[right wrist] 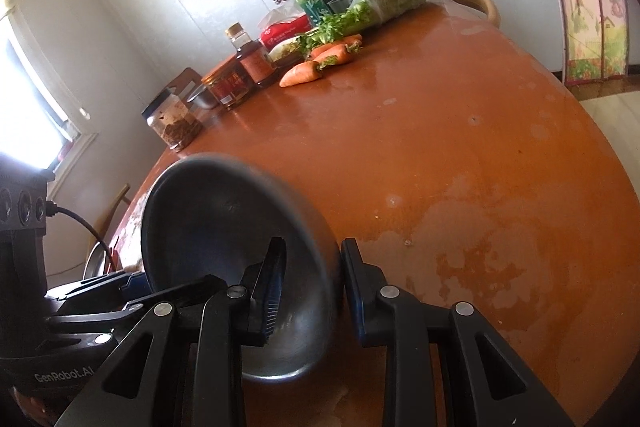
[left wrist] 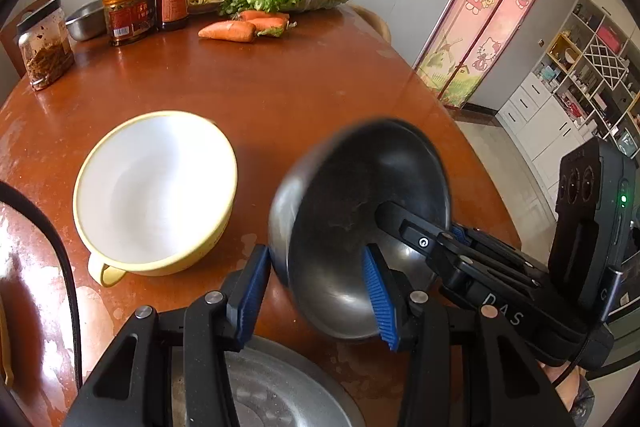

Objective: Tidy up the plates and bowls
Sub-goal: 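Grasp the small steel bowl rim with both tools and lift it, then carry the small steel bowl with both tools over the stacked dishes, then lower the small steel bowl into the stack and open both tools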

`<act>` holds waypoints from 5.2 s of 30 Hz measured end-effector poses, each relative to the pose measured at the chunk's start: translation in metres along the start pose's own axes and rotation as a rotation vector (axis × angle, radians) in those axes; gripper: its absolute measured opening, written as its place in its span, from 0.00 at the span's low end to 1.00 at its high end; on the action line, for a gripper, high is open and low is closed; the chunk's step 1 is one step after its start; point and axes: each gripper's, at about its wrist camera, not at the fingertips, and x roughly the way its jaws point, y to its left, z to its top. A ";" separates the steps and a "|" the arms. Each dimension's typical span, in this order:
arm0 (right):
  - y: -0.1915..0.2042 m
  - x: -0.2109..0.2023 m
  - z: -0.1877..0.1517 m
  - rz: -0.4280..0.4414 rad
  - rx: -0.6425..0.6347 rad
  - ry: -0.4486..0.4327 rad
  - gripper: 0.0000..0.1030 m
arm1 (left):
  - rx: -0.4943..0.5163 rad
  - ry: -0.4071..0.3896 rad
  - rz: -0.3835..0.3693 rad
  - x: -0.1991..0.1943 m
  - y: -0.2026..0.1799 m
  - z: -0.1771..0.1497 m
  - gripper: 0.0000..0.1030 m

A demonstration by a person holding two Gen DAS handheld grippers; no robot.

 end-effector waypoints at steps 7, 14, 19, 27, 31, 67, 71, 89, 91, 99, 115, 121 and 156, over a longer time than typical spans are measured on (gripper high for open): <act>0.001 -0.002 -0.004 -0.045 -0.030 -0.043 0.28 | -0.003 0.035 0.001 0.011 0.000 0.000 0.46; 0.019 -0.020 -0.014 -0.180 -0.110 -0.122 0.27 | -0.042 0.065 -0.009 0.013 0.003 0.001 0.40; 0.019 -0.018 -0.010 -0.176 -0.074 -0.090 0.26 | -0.042 0.053 0.004 0.011 0.005 -0.001 0.39; 0.024 -0.026 -0.003 -0.137 -0.036 -0.101 0.26 | -0.034 0.014 -0.010 -0.007 0.005 -0.001 0.39; 0.036 -0.034 0.000 -0.136 -0.061 -0.113 0.26 | -0.032 -0.019 -0.007 -0.022 0.006 -0.001 0.39; 0.154 -0.064 -0.041 -0.052 -0.239 -0.131 0.26 | -0.086 -0.170 0.060 -0.137 0.057 -0.061 0.39; 0.158 -0.070 -0.047 -0.049 -0.251 -0.130 0.26 | -0.082 -0.175 0.064 -0.144 0.056 -0.068 0.39; 0.180 -0.096 -0.088 -0.021 -0.331 -0.077 0.27 | -0.074 -0.130 0.071 -0.164 0.059 -0.106 0.39; 0.178 -0.094 -0.092 -0.024 -0.330 -0.059 0.27 | -0.071 -0.117 0.077 -0.159 0.059 -0.108 0.39; 0.160 -0.074 -0.095 -0.043 -0.290 -0.002 0.27 | -0.067 -0.058 0.081 -0.130 0.057 -0.104 0.39; 0.138 -0.039 -0.100 -0.089 -0.269 0.053 0.27 | -0.062 0.003 0.110 -0.090 0.060 -0.098 0.39; 0.139 -0.032 -0.103 -0.108 -0.290 0.056 0.29 | -0.050 -0.001 0.126 -0.086 0.059 -0.099 0.39; 0.143 -0.052 -0.074 -0.057 -0.300 -0.080 0.66 | -0.048 -0.148 0.187 -0.118 0.080 -0.082 0.47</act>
